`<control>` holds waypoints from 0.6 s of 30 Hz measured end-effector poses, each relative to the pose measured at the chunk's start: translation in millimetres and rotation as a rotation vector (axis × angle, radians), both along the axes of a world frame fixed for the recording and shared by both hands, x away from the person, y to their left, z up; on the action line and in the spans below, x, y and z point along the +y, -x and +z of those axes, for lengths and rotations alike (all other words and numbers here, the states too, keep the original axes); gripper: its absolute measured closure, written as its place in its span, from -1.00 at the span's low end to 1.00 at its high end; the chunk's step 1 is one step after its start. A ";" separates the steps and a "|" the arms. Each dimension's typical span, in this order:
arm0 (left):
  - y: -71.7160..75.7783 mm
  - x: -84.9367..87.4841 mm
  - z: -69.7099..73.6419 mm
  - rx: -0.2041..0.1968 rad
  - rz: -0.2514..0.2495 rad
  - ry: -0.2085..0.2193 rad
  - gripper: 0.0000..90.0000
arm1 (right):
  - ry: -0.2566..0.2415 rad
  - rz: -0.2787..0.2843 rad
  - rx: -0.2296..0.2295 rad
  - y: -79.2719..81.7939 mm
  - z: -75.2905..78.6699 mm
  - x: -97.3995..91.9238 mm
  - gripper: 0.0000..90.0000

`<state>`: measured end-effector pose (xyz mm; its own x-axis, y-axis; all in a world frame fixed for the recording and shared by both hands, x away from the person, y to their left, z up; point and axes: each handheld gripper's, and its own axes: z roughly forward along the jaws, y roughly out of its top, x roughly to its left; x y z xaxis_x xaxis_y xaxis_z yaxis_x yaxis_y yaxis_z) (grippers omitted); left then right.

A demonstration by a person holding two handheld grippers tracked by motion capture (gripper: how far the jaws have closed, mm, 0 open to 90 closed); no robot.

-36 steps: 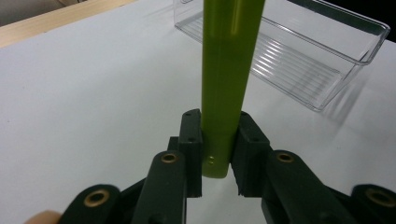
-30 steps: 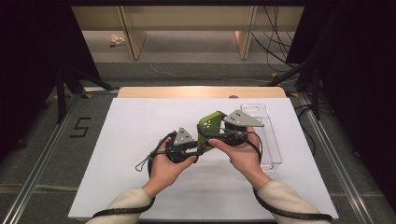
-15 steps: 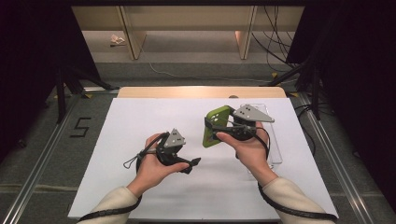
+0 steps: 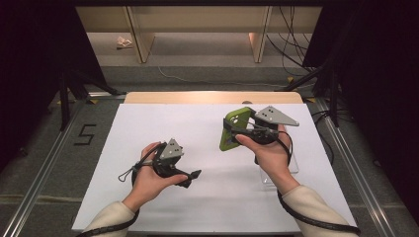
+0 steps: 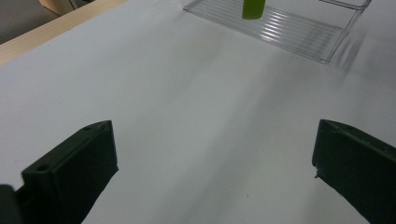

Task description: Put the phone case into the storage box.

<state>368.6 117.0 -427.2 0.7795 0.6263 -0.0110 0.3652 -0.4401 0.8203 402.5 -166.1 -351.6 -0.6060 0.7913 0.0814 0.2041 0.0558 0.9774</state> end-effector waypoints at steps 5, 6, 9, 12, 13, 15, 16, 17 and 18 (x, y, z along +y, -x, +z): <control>1.2 5.2 1.5 -0.012 0.010 0.017 -1.00 | 0.000 -0.014 0.000 -0.8 1.5 -3.1 -0.62; 1.6 6.6 1.8 -0.014 0.011 0.019 -1.00 | 0.000 -0.016 -0.002 -1.0 1.7 -3.8 -0.62; 2.4 10.7 2.6 -0.021 0.015 0.024 -1.00 | -0.002 -0.022 0.000 -1.8 2.8 -6.0 -0.62; 3.4 15.5 4.0 -0.028 0.024 0.028 -1.00 | -0.003 -0.031 -0.001 -2.8 3.8 -8.8 -0.62; 3.6 16.8 4.2 -0.028 0.029 0.027 -1.00 | -0.004 -0.037 0.000 -3.1 4.2 -9.7 -0.62; 4.2 19.9 4.3 -0.030 0.042 0.018 -1.00 | -0.003 -0.044 -0.001 -3.7 4.8 -11.5 -0.62; 4.4 21.3 4.2 -0.030 0.045 0.021 -1.00 | -0.003 -0.046 0.000 -3.8 5.2 -12.2 -0.62; 4.6 22.6 4.2 -0.030 0.045 0.024 -1.00 | -0.001 -0.047 0.000 -4.1 5.4 -12.8 -0.62; 4.9 23.8 4.2 -0.031 0.047 0.023 -1.00 | -0.001 -0.051 -0.001 -4.2 5.7 -13.3 -0.62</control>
